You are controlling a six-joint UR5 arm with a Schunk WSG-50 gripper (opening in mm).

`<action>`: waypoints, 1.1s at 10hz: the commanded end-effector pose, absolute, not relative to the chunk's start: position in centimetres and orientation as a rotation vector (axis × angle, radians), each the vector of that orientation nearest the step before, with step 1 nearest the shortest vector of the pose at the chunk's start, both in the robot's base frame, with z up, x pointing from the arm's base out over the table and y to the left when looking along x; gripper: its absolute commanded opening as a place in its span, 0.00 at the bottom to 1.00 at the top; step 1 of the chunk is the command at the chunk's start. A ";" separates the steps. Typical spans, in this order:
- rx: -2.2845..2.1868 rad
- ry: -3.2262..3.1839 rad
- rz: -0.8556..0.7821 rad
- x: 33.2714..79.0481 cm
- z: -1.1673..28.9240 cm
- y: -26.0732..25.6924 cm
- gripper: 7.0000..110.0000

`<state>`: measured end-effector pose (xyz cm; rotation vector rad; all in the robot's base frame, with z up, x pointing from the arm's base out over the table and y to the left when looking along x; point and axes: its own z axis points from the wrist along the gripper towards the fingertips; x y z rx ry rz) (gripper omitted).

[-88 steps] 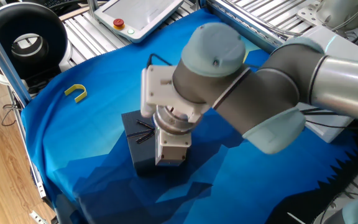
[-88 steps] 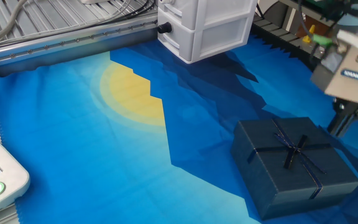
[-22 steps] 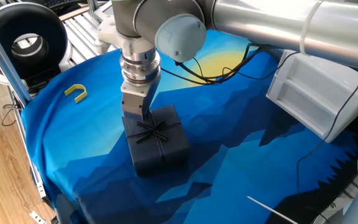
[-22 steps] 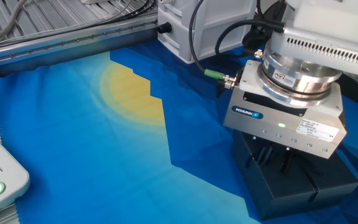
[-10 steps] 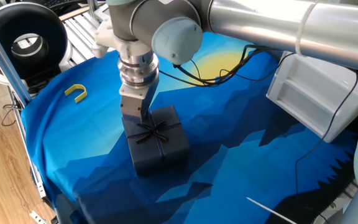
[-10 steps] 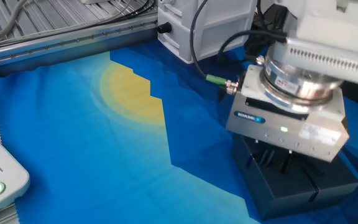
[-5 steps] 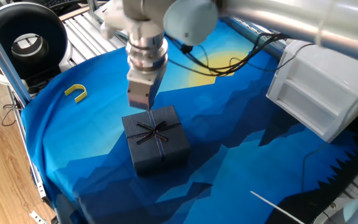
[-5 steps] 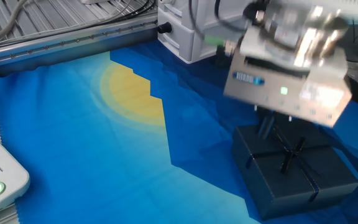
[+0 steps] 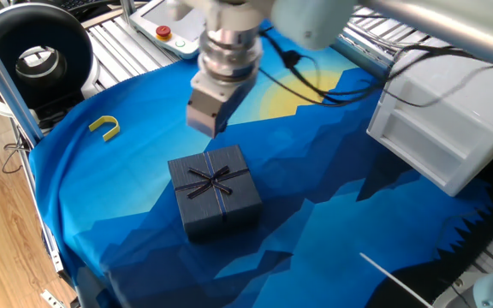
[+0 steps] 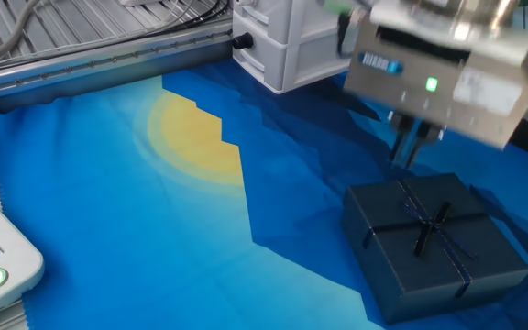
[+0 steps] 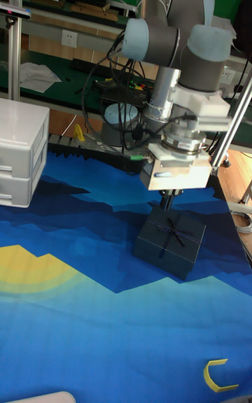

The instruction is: Slide the outer casing onto the gift box

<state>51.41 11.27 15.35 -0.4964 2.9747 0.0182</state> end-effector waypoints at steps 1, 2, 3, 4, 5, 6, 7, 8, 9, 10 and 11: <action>-0.381 2.950 0.026 49.7 17.1 9.8 0.00; -0.398 2.946 0.026 50.1 16.8 9.9 0.00; -0.411 2.946 0.044 50.8 16.3 10.5 0.00; -0.411 2.944 0.071 51.5 16.2 11.4 0.00; -0.413 2.955 0.069 51.9 16.3 11.9 0.00; -0.412 2.963 0.071 52.1 16.4 12.3 0.00; -0.412 2.964 0.078 52.2 16.6 12.6 0.00; -0.410 2.960 0.098 52.2 16.8 12.7 0.00; -0.392 2.960 0.116 52.2 16.9 12.8 0.00; -0.371 2.962 0.128 52.2 16.8 12.9 0.00; -0.327 2.966 0.138 52.4 16.7 13.1 0.00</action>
